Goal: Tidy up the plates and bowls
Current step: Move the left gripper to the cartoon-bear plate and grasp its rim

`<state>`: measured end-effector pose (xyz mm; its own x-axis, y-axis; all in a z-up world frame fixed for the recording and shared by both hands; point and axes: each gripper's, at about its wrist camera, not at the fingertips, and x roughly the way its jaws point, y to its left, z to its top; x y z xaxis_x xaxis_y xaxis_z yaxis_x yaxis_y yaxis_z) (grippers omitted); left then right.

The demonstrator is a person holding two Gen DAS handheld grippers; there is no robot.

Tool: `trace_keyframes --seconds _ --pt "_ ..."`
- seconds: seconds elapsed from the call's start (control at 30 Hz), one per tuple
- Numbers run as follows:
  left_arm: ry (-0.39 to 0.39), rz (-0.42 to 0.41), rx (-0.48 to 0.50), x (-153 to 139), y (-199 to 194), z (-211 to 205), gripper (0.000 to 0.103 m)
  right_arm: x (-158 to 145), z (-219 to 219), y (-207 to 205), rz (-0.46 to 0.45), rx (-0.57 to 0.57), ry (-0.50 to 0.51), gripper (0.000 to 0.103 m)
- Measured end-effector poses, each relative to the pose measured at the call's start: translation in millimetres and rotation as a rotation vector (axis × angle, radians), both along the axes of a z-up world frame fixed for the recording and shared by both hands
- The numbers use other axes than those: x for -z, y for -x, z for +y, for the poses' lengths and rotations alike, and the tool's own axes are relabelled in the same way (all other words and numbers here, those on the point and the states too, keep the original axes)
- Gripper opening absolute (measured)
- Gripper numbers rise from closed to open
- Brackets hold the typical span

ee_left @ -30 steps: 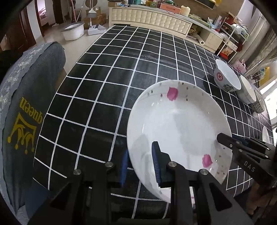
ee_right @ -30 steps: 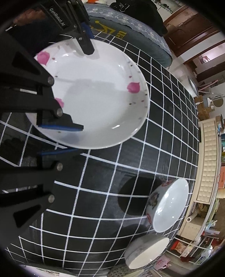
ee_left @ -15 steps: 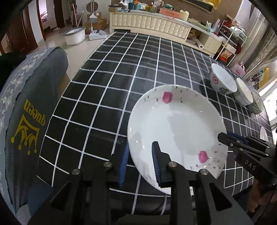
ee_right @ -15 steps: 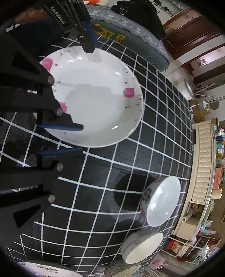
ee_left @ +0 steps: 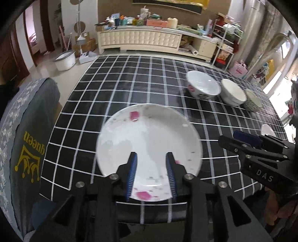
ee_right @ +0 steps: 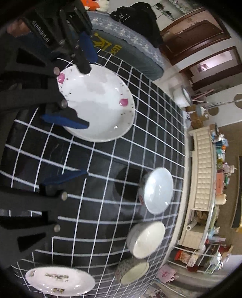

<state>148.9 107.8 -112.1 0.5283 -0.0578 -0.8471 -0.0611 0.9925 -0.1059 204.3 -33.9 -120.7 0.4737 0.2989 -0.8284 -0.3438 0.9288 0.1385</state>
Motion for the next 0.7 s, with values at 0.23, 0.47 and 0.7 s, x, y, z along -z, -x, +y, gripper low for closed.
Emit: trace_keyframes --seconds 0.23,0.47,0.7 --pt "0.003 -0.035 0.074 -16.2 3.2 -46.0 0.037 -20.8 -41.3 10.9 -0.063 0.057 -0.018 0.069" --pt "0.010 -0.064 0.148 -27.2 1.9 -92.2 0.040 -33.0 -88.8 20.2 -0.097 0.139 -0.006 0.073" --pt "0.003 -0.062 0.248 -30.4 -7.2 -145.4 0.040 -40.0 -140.0 25.7 -0.111 0.224 0.012 0.075"
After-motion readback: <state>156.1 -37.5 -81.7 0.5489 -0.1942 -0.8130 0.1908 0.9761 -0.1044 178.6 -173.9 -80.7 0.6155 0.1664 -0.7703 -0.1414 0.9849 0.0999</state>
